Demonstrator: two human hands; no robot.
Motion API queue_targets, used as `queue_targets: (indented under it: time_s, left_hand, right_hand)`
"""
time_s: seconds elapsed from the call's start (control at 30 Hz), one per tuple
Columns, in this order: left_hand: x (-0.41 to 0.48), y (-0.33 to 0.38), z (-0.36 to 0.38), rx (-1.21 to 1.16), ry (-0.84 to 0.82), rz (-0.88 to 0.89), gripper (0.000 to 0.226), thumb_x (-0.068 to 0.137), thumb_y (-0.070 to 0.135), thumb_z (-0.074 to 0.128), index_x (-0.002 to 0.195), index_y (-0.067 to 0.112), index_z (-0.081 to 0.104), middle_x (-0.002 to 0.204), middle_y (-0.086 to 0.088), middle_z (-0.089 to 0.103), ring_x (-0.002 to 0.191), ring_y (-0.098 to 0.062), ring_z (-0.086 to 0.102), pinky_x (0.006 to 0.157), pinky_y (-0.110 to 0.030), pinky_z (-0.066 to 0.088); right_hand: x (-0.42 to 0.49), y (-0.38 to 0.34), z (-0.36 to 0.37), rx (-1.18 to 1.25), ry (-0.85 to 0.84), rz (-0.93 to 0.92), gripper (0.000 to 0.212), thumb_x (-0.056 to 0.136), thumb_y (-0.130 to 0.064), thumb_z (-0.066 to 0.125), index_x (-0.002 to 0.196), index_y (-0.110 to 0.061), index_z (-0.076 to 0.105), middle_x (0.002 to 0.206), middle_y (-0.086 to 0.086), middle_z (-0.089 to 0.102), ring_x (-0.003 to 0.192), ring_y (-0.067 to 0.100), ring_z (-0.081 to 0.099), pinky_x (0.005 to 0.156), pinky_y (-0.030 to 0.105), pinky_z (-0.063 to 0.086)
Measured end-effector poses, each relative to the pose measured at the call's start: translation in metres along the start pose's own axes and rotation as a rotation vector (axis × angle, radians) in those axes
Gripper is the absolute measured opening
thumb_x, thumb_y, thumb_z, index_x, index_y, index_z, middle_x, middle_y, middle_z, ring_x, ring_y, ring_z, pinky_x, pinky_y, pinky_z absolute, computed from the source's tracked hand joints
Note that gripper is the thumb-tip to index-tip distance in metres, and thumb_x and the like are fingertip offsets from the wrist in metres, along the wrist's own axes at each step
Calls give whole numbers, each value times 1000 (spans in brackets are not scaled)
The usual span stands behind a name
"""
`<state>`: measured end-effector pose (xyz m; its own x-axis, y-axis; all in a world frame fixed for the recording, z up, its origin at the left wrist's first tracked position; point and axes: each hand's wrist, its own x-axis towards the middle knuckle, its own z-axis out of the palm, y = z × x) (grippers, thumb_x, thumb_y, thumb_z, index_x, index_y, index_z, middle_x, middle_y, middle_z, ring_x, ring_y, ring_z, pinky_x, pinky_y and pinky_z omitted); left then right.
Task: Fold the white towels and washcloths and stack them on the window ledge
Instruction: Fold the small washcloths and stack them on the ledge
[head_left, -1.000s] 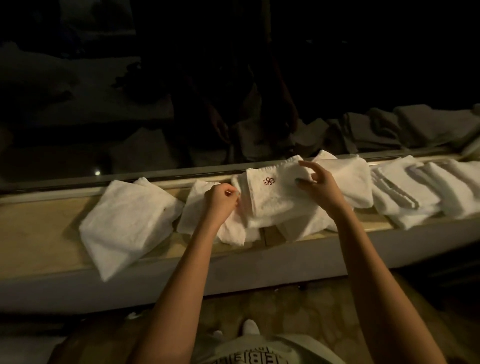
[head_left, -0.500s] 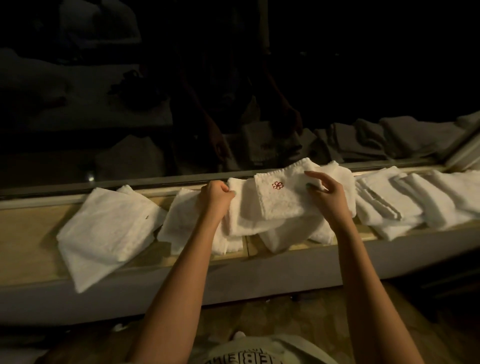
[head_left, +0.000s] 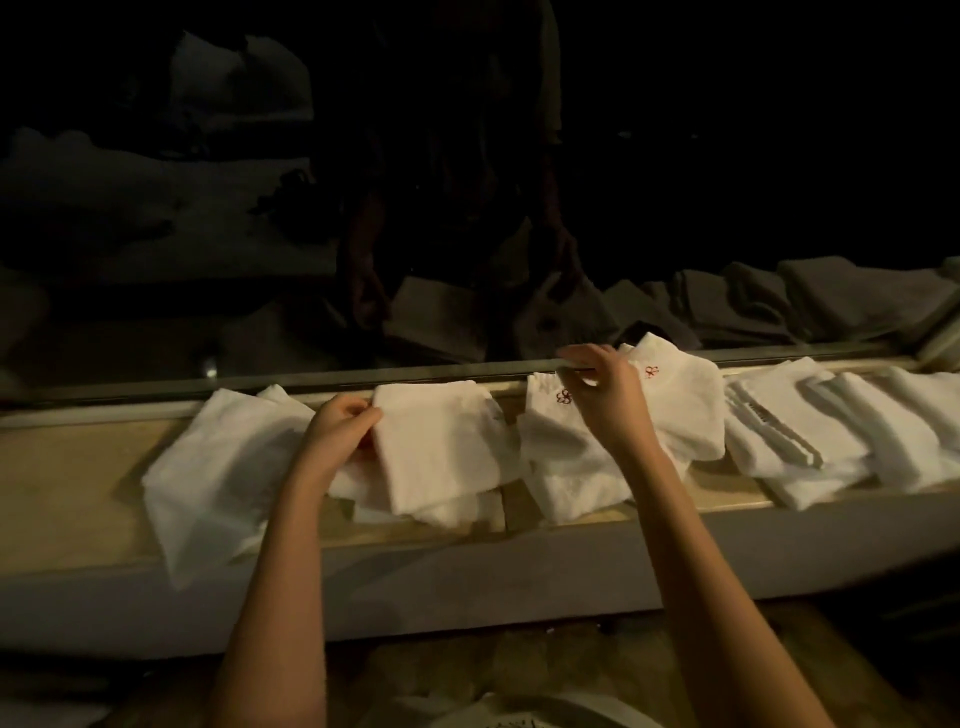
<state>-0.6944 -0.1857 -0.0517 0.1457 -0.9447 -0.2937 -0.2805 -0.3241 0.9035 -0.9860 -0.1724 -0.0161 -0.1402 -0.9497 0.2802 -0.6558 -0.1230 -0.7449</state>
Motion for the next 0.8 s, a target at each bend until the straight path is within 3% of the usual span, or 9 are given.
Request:
queue_targets:
  time_s: [0.1,0.23,0.37,0.53,0.67,0.8]
  left_hand:
    - [3,5,8,-5,-8,106,24,85,26,70,105,25,57,103,-12,64,93,-28,61,83,-43,52]
    - [6,9,9,77,-5,219,13,88,14,65,92,23,57,92,-7,63,87,-22,58,73,-32,43]
    - [4,3,-2,101,-39,261,14,93,17,59,88,30,57,97,0,63,91,-17,59,69,-26,44]
    - [4,1,-3,96,-11,316,9,95,20,56,91,28,56,103,7,59,97,-13,54,74,-29,46]
    - [5,-6,-4,57,5,246,6,97,22,51,95,27,50,103,4,54,94,-18,52,77,-35,45]
    - [3,-7,-1,35,-21,111,10,98,22,49,108,21,46,109,-5,50,101,-26,52,81,-37,47]
  right_hand:
    - [2,-17,27,36,-170,-10,25,90,-7,62,114,-11,67,109,6,67,96,17,64,77,20,50]
    - [4,-22,55,36,-333,59,31,92,-10,60,123,-12,61,112,4,65,97,19,65,77,27,53]
    - [6,-15,65,2,-401,156,37,90,-17,62,127,-16,56,115,10,66,104,24,64,88,42,54]
    - [13,-10,71,-111,-473,153,22,91,-18,61,110,-10,68,101,12,70,91,26,65,86,44,53]
    - [15,-7,69,16,-464,219,18,90,-12,62,104,-3,71,96,16,71,83,27,67,78,36,56]
    - [14,-5,73,18,-451,227,18,93,-17,59,107,-7,66,103,10,66,94,24,63,85,41,55]
